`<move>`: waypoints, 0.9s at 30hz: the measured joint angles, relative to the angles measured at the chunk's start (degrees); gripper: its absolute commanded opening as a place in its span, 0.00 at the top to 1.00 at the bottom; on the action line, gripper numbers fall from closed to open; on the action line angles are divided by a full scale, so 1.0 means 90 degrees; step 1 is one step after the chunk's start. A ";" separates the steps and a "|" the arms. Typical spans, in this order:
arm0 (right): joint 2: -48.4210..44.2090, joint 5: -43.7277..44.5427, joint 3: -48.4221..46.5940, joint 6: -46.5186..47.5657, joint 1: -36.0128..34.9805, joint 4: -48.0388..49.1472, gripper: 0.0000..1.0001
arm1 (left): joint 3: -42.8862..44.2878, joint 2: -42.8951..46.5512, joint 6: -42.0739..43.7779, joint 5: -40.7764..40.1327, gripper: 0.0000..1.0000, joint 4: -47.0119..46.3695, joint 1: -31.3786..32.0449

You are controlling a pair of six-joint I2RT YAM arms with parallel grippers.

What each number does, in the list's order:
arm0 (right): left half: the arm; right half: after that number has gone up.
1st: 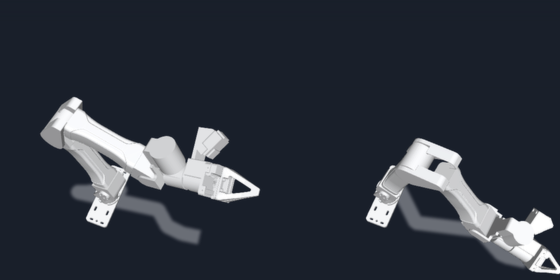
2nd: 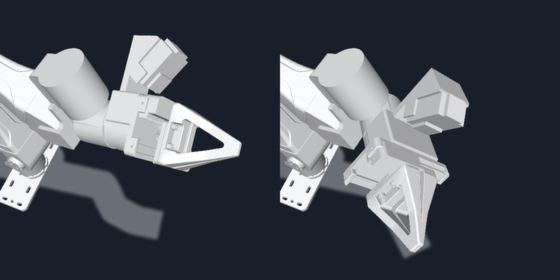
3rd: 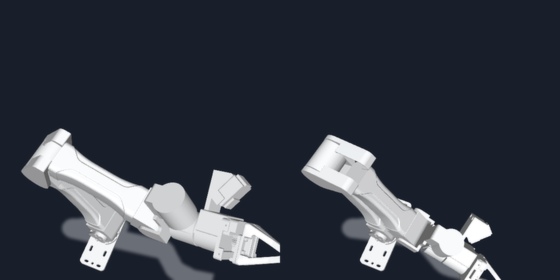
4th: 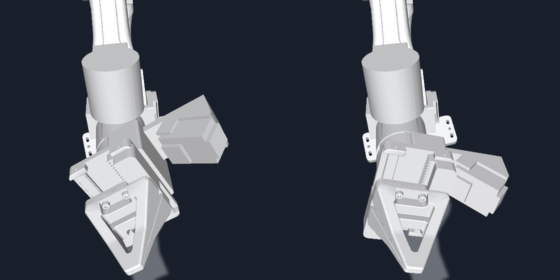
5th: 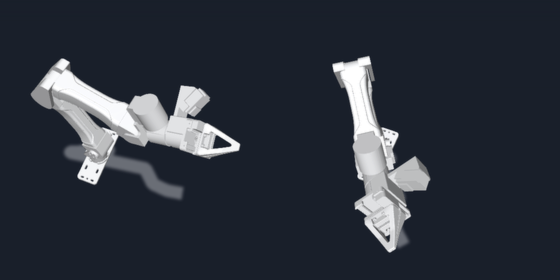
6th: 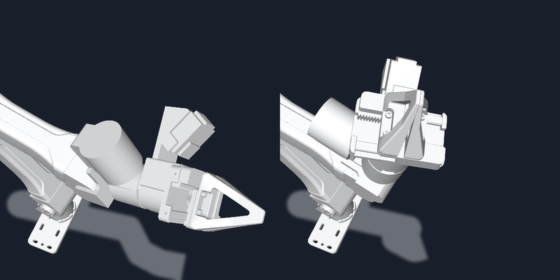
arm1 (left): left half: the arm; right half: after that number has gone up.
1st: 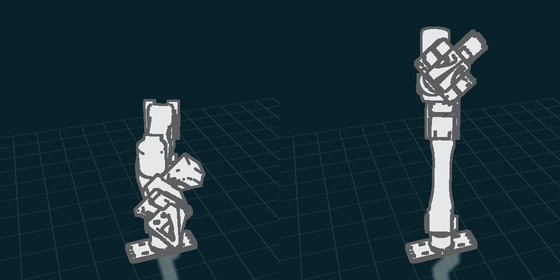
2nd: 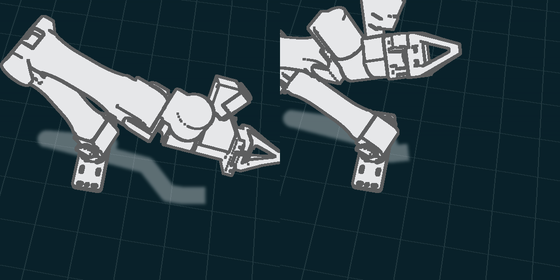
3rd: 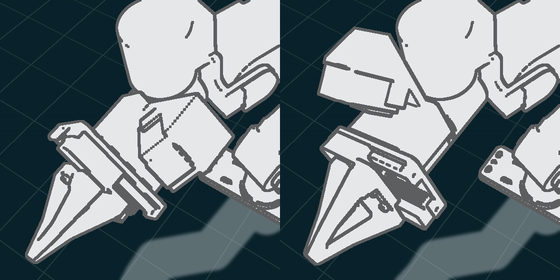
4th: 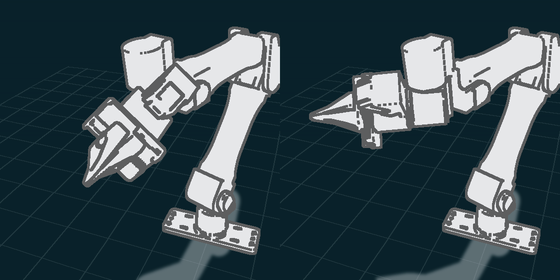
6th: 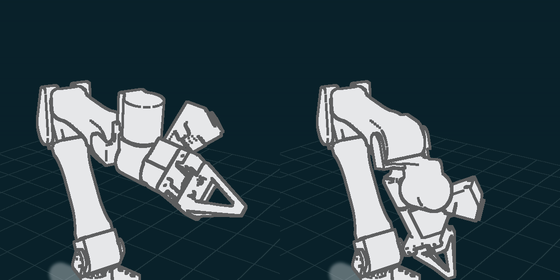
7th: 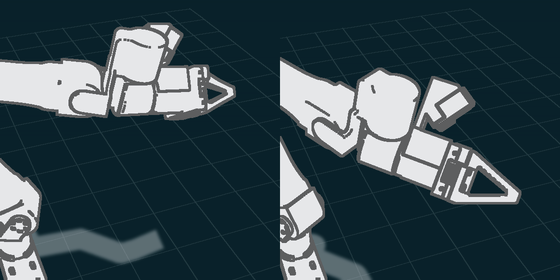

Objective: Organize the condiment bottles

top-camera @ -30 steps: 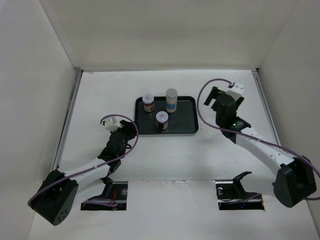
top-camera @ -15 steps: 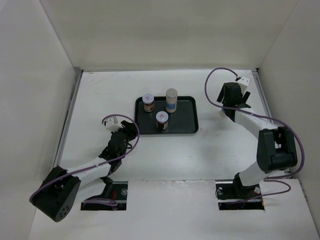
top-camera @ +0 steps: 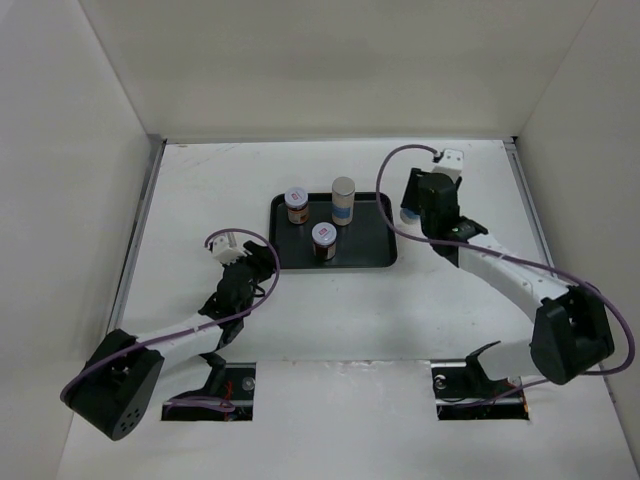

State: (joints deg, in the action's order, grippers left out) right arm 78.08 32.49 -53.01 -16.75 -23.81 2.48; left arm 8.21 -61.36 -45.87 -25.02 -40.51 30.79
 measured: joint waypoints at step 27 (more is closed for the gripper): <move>0.0984 -0.0061 -0.0678 0.0134 -0.1214 0.0680 0.00 | 0.0015 -0.0032 0.0068 -0.0007 0.00 0.0005 -0.0002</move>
State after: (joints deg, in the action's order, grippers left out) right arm 86.94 31.94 -59.11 -15.55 -34.74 8.60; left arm 8.34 -61.65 -45.25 -25.08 -40.47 30.76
